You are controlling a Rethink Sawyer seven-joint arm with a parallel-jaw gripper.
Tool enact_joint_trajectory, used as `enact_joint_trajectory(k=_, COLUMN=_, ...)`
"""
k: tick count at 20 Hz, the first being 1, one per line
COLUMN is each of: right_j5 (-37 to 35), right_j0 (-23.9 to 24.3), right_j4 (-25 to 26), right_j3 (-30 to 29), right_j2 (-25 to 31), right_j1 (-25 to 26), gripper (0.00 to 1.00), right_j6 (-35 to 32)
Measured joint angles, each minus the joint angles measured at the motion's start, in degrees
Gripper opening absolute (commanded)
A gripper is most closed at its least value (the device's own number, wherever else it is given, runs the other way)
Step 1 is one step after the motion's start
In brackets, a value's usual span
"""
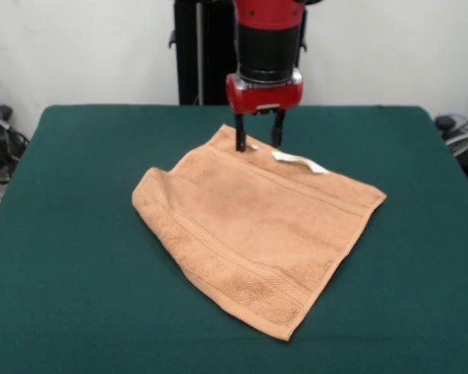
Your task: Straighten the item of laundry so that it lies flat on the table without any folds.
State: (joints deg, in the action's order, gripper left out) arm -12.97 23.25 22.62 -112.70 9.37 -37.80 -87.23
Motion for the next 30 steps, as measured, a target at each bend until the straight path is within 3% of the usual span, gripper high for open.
enact_joint_trajectory(k=16, right_j5=7.65, right_j0=-0.6, right_j4=-0.06, right_j3=0.1, right_j2=-0.05, right_j1=12.18, gripper=1.0, right_j6=0.0)
enact_joint_trajectory(k=30, right_j5=11.74, right_j0=-1.74, right_j4=-0.19, right_j3=-0.5, right_j2=-1.66, right_j1=12.6, gripper=1.0, right_j6=0.0)
